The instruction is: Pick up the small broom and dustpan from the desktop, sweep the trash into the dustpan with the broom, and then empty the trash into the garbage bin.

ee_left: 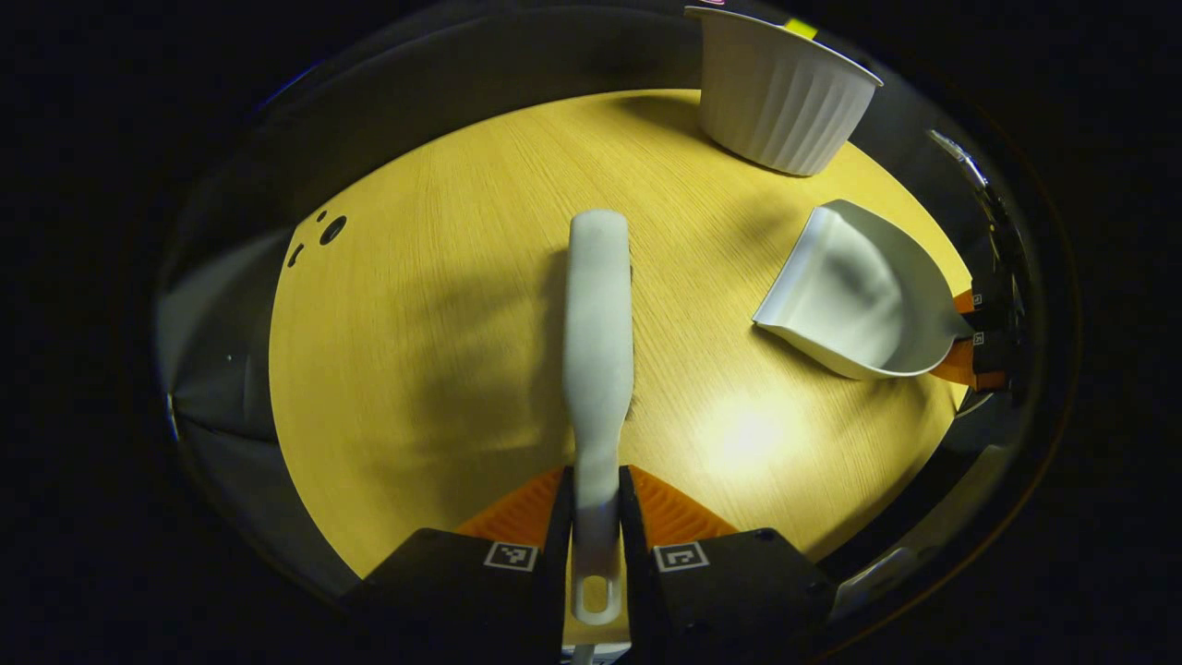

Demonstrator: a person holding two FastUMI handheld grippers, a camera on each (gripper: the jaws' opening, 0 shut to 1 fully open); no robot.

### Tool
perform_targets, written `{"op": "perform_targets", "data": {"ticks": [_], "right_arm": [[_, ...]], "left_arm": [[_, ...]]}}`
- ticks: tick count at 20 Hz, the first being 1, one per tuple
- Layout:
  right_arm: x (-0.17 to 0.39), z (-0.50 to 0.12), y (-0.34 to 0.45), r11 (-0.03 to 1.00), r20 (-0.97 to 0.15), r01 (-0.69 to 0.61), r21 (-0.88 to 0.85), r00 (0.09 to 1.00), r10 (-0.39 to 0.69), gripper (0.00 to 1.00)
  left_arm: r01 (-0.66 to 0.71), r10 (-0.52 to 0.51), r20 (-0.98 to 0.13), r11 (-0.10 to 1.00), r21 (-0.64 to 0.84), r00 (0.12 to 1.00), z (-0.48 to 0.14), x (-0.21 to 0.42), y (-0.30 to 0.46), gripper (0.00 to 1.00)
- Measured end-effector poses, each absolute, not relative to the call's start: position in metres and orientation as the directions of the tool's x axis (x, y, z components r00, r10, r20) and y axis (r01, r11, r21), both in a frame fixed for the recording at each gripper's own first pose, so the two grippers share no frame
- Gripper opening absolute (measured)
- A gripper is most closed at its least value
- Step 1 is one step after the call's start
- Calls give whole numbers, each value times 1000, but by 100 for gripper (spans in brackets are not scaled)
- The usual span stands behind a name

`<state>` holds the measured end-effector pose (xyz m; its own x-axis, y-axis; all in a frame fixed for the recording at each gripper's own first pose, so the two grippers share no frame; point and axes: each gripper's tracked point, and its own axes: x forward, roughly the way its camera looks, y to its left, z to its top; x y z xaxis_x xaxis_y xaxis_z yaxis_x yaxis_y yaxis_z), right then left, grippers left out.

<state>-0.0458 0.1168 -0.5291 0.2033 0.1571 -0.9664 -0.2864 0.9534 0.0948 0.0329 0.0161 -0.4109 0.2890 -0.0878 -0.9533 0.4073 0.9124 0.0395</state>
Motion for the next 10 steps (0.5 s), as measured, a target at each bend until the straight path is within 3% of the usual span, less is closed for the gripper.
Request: {"op": "perform_targets", "data": {"ticks": [2, 7, 8, 10], "right_arm": [[-49, -530, 115, 953, -967, -287, 93, 203, 155, 44], [-53, -504, 113, 957, -961, -264, 122, 211, 181, 40], [-54, -492, 111, 956, -957, -265, 130, 218, 190, 40], [-51, -469, 108, 955, -943, -264, 139, 258, 209, 40]], "left_arm": [[408, -89, -952, 912, 40, 294, -408, 31, 16, 31], [420, -97, -940, 906, 52, 328, -389, 31, 14, 31], [421, -105, -935, 906, 52, 340, -383, 31, 13, 28], [411, -124, -920, 911, 44, 373, -366, 31, 11, 31]]}}
